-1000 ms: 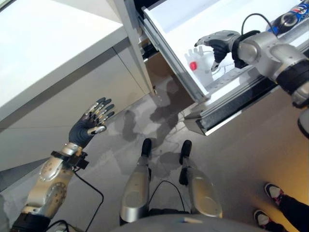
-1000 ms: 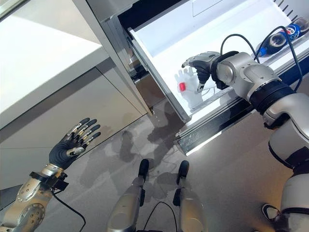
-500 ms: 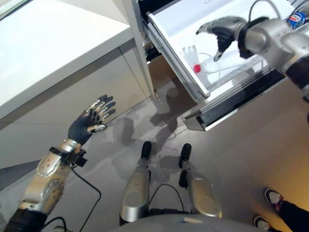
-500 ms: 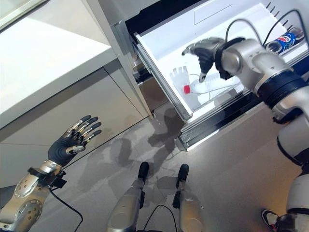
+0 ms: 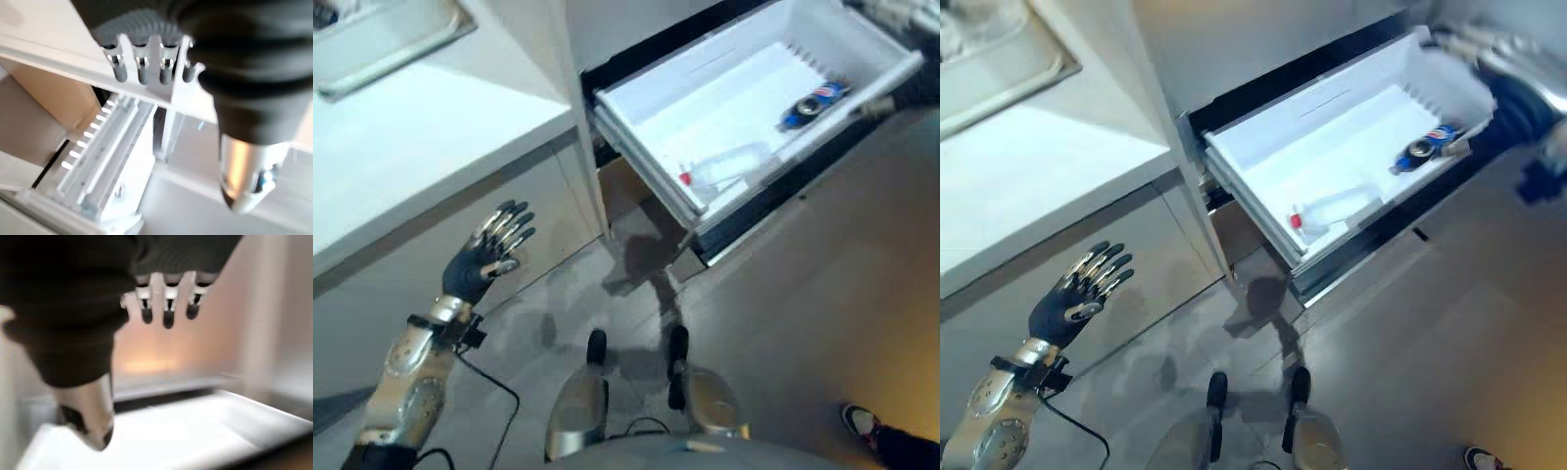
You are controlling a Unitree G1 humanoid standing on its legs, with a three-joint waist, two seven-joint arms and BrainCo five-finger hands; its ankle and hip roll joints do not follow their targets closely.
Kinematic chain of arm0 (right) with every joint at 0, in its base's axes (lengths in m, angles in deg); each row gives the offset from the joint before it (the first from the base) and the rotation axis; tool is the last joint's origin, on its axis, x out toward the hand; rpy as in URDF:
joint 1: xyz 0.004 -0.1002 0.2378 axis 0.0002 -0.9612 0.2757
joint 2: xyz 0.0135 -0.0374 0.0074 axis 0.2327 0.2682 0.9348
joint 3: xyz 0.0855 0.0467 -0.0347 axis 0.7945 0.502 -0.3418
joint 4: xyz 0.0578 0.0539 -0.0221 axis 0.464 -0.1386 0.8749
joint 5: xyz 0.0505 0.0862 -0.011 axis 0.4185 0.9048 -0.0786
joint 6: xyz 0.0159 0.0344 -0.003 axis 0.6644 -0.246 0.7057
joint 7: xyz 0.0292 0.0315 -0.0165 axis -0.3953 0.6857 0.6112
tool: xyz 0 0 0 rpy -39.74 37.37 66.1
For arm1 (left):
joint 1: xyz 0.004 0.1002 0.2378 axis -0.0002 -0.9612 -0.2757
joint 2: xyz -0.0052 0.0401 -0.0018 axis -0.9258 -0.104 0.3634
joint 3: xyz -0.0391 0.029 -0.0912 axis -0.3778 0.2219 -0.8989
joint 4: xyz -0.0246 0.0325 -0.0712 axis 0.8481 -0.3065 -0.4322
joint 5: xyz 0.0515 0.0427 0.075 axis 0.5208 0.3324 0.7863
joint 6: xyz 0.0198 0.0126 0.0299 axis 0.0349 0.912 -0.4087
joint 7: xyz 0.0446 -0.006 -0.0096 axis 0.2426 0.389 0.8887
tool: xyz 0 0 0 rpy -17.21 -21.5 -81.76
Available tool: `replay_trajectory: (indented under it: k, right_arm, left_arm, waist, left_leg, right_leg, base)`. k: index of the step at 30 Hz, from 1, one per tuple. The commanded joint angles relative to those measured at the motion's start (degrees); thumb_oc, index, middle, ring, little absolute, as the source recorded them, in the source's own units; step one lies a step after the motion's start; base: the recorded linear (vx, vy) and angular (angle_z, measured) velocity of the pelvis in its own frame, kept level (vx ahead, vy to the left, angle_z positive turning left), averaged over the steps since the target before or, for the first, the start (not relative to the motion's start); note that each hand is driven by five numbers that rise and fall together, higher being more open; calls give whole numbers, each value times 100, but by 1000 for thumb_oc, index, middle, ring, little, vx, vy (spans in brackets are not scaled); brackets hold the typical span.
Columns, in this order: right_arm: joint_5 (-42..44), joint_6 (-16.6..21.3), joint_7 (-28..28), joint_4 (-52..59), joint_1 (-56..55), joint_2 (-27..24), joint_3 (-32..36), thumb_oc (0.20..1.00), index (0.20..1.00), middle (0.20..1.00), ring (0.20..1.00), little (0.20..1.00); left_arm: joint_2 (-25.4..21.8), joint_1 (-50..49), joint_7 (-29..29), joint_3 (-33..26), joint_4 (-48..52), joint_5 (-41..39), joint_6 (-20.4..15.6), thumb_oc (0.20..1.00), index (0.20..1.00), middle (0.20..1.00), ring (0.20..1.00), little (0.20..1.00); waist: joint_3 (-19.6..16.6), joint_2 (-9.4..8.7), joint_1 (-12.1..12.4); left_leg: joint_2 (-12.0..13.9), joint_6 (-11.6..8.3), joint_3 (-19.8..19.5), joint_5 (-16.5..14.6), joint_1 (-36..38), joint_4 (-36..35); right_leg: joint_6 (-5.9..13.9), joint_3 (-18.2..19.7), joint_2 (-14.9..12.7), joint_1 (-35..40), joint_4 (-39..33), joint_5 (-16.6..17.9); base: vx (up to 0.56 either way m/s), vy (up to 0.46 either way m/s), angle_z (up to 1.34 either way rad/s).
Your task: Take the drinks into the refrigerator
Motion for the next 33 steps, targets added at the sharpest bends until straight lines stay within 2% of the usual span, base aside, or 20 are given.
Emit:
replay_trajectory:
  k: [1,2,3,5,6,7,8,9,10,11,12,13,15,16,18,20,21,26,27,33]
  right_arm:
    - [-448,82,-383,95,-332,578,761,1000,1000,1000,1000,1000]
    - [-761,45,-321,299,-1032,1234,1204,1000,1000,1000,1000,1000]
    - [-773,38,-314,351,-1102,1274,1262,1000,1000,1000,1000,1000]
    - [-1111,-81,-76,231,-1546,1970,1135,1000,1000,1000,1000,1000]
    - [-1123,-85,-74,243,-1553,1986,1127,1000,1000,1000,1000,1000]
    - [-1231,-231,-101,-611,-1596,2110,647,1000,1000,1000,1000,1000]
    - [-1234,-231,-109,-635,-1569,2101,614,1000,1000,1000,1000,1000]
    - [-1242,-300,187,-893,-1664,2320,225,758,758,758,758,758]
    - [-1241,-287,173,-930,-1638,2307,190,589,589,589,589,589]
    - [-1189,-314,254,-1178,-1537,2313,-99,247,247,247,247,247]
    - [-1156,-329,467,-1293,-1500,2325,-350,247,247,247,247,247]
    - [-1102,-326,590,-1463,-1413,2364,-623,200,200,200,200,200]
    - [-993,-325,730,-1946,-1160,2373,-1245,200,200,200,200,200]
    - [-1070,-346,768,-2364,-802,2349,-1885,200,200,200,200,200]
    - [-1133,-322,711,-2708,-464,2344,-2341,200,200,200,200,200]
    - [-1408,-315,784,-3113,343,2328,-3476,200,200,200,200,200]
    - [-1412,-308,764,-3158,401,2336,-3527,200,200,200,200,200]
    - [-1836,-164,827,-3805,2021,2561,-5490,200,200,200,200,200]
    - [-1834,-161,819,-3834,2061,2573,-5523,200,200,200,200,200]
    - [-1921,-59,772,-3777,3620,2883,-6569,200,200,200,200,200]
  left_arm:
    - [26,-92,40,-174,203,385,-342,1000,1000,1000,1000,1000]
    - [226,-138,38,-321,167,490,-331,1000,1000,1000,1000,1000]
    - [218,-138,37,-299,173,496,-327,1000,1000,1000,1000,1000]
    - [390,-246,64,-483,173,728,-363,1000,1000,1000,1000,1000]
    - [384,-264,68,-487,183,737,-360,1000,1000,1000,1000,1000]
    - [449,-274,81,-472,144,764,-365,1000,1000,1000,1000,1000]
    - [447,-286,83,-484,149,765,-362,1000,1000,1000,1000,1000]
    - [538,-337,57,-532,191,804,-337,1000,1000,1000,1000,1000]
    - [536,-352,54,-542,193,802,-339,1000,1000,1000,1000,1000]
    - [540,-334,56,-511,170,806,-361,1000,1000,1000,1000,1000]
    - [528,-320,23,-483,190,832,-346,1000,1000,1000,1000,1000]
    - [528,-341,0,-510,215,861,-350,1000,1000,1000,1000,1000]
    - [557,-323,-14,-426,220,785,-399,1000,1000,1000,1000,1000]
    - [549,-269,0,-341,254,766,-457,1000,1000,1000,1000,1000]
    - [536,-246,14,-313,271,738,-491,1000,1000,1000,1000,1000]
    - [479,-109,68,-104,342,695,-552,1000,1000,1000,1000,1000]
    - [483,-112,70,-123,339,695,-554,1000,1000,1000,1000,1000]
    - [286,109,85,394,473,601,-621,1000,1000,1000,1000,1000]
    - [292,108,86,378,471,600,-621,1000,1000,1000,1000,1000]
    - [57,112,23,687,688,419,-626,1000,1000,1000,1000,1000]
  waist:
    - [-313,-129,-33]
    - [-386,-115,-94]
    - [-393,-113,-65]
    - [-504,-85,-144]
    - [-514,-95,-132]
    - [-543,-76,-140]
    - [-550,-84,-140]
    - [-574,-73,-160]
    - [-579,-80,-159]
    - [-585,-78,-155]
    - [-588,-61,-137]
    - [-593,-62,-136]
    - [-583,-31,-85]
    - [-591,-5,-20]
    - [-582,-5,-16]
    - [-580,36,117]
    - [-574,31,96]
    - [-569,92,360]
    - [-561,90,340]
    - [-567,121,658]
  left_leg:
    - [-324,440,184,-548,-22,216]
    - [-304,468,250,-564,51,158]
    - [-303,469,254,-563,58,148]
    - [-287,503,353,-566,181,27]
    - [-285,503,364,-564,194,12]
    - [-277,517,418,-573,258,-34]
    - [-276,517,427,-572,262,-42]
    - [-279,531,491,-587,310,-55]
    - [-277,532,500,-590,318,-58]
    - [-278,535,521,-599,340,-51]
    - [-277,536,529,-601,352,-50]
    - [-272,536,537,-604,376,-55]
    - [-265,530,526,-599,406,-66]
    - [-267,522,496,-594,428,-77]
    - [-267,517,485,-592,446,-83]
    - [-276,495,425,-572,460,-88]
    - [-276,494,424,-572,461,-89]
    - [-295,446,272,-508,490,-125]
    - [-295,445,268,-507,493,-126]
    - [-339,408,51,-432,465,-128]
  right_leg:
    - [190,-1,149,5,410,-583]
    - [208,81,163,22,408,-600]
    - [209,85,163,23,408,-601]
    - [223,188,169,53,360,-591]
    - [224,199,172,58,353,-590]
    - [229,260,177,63,336,-572]
    - [230,269,179,61,333,-570]
    - [230,312,182,67,324,-563]
    - [230,320,185,71,322,-564]
    - [230,349,188,84,325,-556]
    - [227,355,190,94,327,-560]
    - [223,366,191,112,329,-571]
    - [210,364,180,140,326,-577]
    - [202,352,174,185,316,-587]
    - [198,342,173,211,308,-589]
    - [178,292,167,262,287,-604]
    - [178,290,167,264,287,-604]
    - [136,129,132,388,237,-650]
    - [136,125,132,392,235,-651]
    - [97,-92,95,483,206,-677]
  base:
    - [98,45,-49]
    - [74,29,-33]
    - [62,26,-45]
    - [48,21,-54]
    - [40,10,-43]
    - [15,2,-28]
    - [24,3,-33]
    - [16,2,-23]
    - [16,2,-19]
    - [2,-7,-5]
    - [3,-11,-15]
    - [1,-13,-16]
    - [1,-24,-12]
    - [0,0,0]
    - [0,0,0]
    - [-6,-36,2]
    - [-9,-41,7]
    - [1,-42,22]
    - [4,-39,32]
    - [0,-39,25]
